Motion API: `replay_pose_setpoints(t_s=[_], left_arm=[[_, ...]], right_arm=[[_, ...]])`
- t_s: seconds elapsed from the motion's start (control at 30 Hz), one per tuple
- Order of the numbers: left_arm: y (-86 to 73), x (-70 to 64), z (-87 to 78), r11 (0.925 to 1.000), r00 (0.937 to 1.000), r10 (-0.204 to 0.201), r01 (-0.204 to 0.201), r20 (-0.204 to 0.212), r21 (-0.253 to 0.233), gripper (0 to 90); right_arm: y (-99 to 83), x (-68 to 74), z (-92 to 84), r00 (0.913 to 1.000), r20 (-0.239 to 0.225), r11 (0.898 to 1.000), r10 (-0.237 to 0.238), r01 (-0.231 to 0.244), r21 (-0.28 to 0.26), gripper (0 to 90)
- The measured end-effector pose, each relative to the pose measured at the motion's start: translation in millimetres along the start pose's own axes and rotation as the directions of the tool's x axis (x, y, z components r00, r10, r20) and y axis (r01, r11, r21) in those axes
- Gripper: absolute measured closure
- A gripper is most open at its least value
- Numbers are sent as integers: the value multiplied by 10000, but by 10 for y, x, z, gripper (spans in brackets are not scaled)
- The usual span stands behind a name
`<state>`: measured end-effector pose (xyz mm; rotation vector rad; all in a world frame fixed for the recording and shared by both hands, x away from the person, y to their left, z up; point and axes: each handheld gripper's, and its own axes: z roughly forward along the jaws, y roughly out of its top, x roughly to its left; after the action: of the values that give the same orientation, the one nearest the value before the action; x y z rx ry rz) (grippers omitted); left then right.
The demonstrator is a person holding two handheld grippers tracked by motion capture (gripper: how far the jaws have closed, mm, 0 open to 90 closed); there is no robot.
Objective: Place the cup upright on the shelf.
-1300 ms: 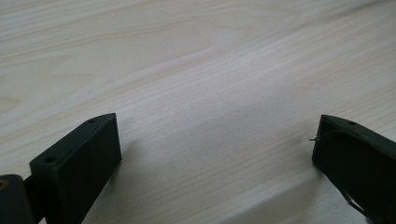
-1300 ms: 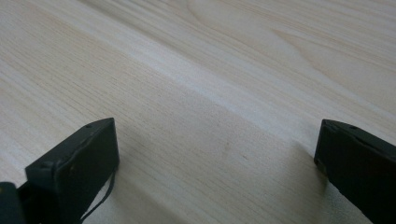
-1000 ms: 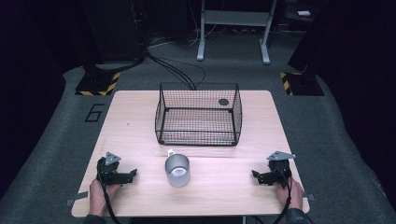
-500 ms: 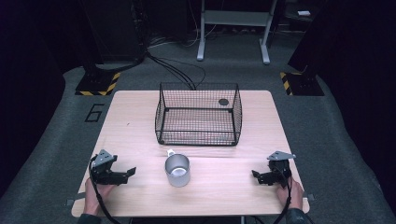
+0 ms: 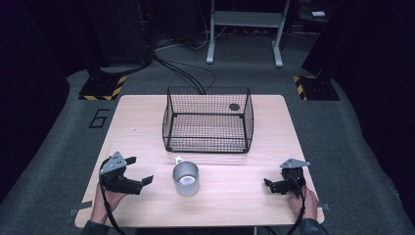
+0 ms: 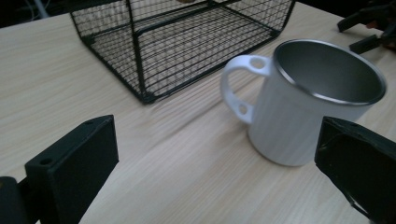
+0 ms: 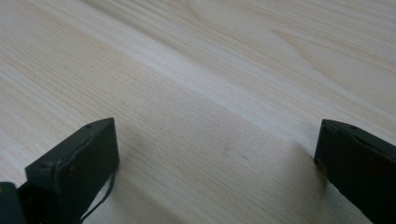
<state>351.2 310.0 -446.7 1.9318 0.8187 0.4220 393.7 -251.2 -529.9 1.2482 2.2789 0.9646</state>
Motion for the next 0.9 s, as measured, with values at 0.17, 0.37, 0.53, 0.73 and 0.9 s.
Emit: replay_pose_setpoints(t_s=[0.17, 0.37, 0.53, 0.73, 0.9], left_arm=[[120, -120, 84, 9990, 9974, 451, -454, 564, 40, 0], [242, -308, 245, 9958, 9888, 901, -916, 1192, 73, 0], [309, -417, 393, 9933, 9821, 1116, -1148, 1521, 124, 0], [364, -512, 528, 9914, 9764, 1260, -1303, 1756, 135, 0], [396, -565, 624, 9903, 9709, 1318, -1379, 2000, 166, 0]], right_arm=[[0, -3, 0, 10000, -2, 10000, -40, 40, -4, 0], [0, -3, 0, 10000, -4, 10000, -40, 40, -3, 0], [-1, -1, -1, 10000, -2, 10000, -10, 10, 1, 0], [0, -2, -1, 10000, -8, 10000, -13, 13, 4, 0], [-1, -2, -1, 10000, -9, 10000, -18, 18, 0, 0]])
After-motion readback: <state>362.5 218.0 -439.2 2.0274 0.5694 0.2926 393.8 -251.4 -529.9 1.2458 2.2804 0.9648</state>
